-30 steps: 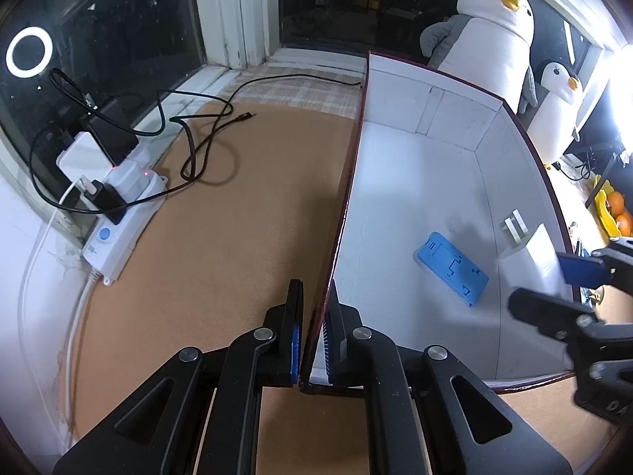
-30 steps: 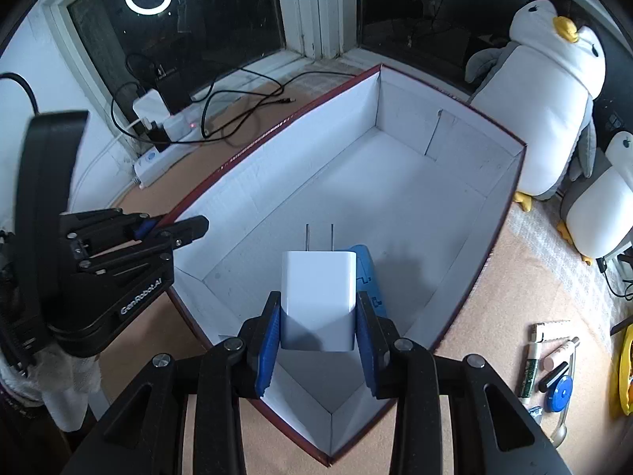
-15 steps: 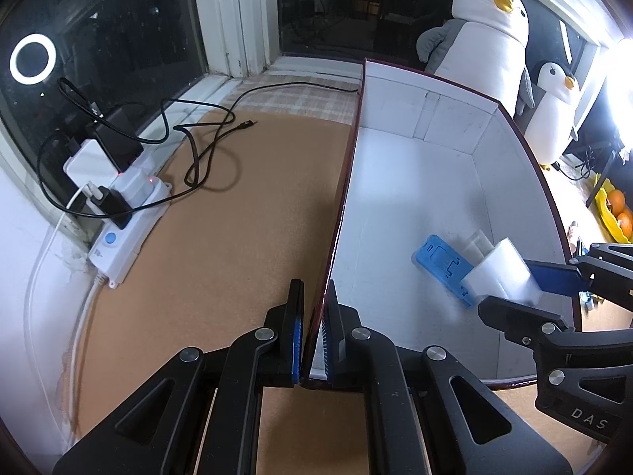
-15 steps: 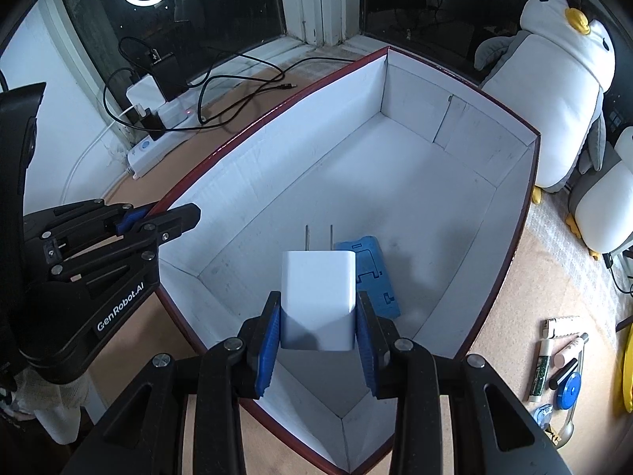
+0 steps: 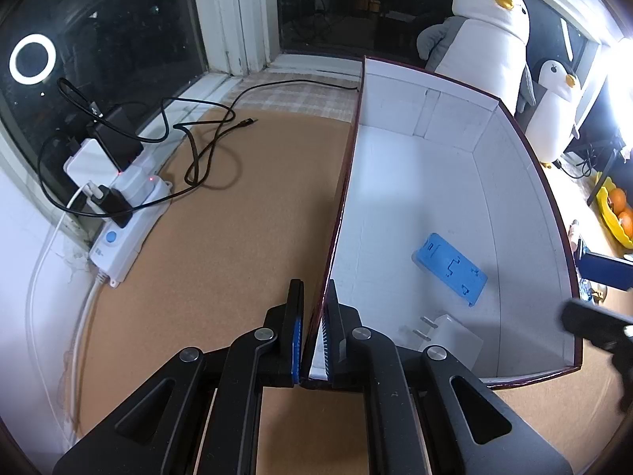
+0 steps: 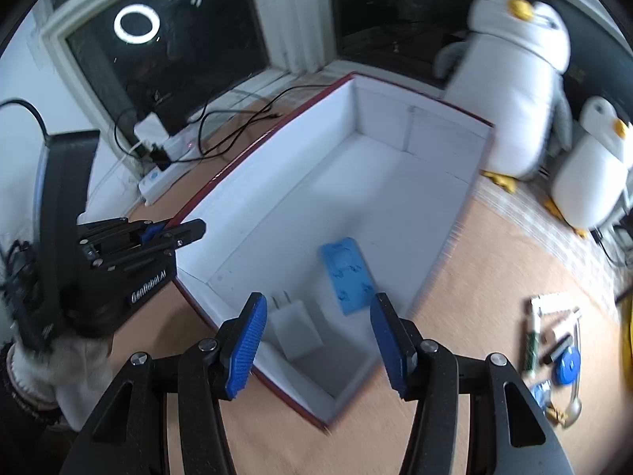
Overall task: Organize rigid objects
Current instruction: 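Return the right tool to the items and grasp the blue-capped perfume bottle, then carry the perfume bottle into the box and open the right tool, then move the right tool back to the items and close on the green glue stick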
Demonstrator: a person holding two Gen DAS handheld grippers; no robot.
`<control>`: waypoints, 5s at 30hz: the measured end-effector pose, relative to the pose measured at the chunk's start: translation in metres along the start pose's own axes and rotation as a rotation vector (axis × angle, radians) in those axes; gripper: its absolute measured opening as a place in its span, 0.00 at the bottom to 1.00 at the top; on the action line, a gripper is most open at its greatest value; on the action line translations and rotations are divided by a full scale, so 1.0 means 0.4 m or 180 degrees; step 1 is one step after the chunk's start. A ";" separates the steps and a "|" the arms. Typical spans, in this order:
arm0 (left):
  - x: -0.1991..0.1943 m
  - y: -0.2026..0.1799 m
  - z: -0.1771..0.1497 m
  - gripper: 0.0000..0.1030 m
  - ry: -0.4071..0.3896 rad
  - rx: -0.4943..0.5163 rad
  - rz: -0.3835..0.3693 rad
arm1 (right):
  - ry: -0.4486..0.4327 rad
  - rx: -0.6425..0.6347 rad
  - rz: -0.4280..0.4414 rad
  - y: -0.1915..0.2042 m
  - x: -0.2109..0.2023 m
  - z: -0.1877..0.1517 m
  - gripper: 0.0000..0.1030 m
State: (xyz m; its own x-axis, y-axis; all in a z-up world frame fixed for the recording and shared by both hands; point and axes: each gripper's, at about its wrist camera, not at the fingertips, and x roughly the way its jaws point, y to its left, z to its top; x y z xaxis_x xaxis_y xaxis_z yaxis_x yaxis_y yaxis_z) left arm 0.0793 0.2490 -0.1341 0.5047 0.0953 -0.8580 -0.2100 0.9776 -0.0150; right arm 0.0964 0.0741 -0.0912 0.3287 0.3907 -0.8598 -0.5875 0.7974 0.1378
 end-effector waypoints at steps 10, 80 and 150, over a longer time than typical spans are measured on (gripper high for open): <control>0.007 -0.017 0.011 0.18 0.0096 0.0074 0.0021 | -0.0032 0.0795 -0.0369 -0.308 -0.108 -0.173 0.50; 0.026 -0.014 0.050 0.08 0.0186 -0.0004 0.0073 | 0.0281 0.0450 -0.0517 -0.464 -0.041 -0.173 0.27; 0.049 0.001 0.091 0.15 0.0178 -0.0033 -0.0022 | 0.0007 0.0830 -0.0442 -0.417 -0.033 -0.119 0.39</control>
State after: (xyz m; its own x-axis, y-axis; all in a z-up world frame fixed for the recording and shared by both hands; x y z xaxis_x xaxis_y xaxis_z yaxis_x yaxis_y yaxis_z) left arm 0.1197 0.2580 -0.1324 0.4587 0.0777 -0.8852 -0.2155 0.9762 -0.0260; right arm 0.1549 -0.0861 -0.1263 0.3909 0.2687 -0.8803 -0.3271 0.9346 0.1400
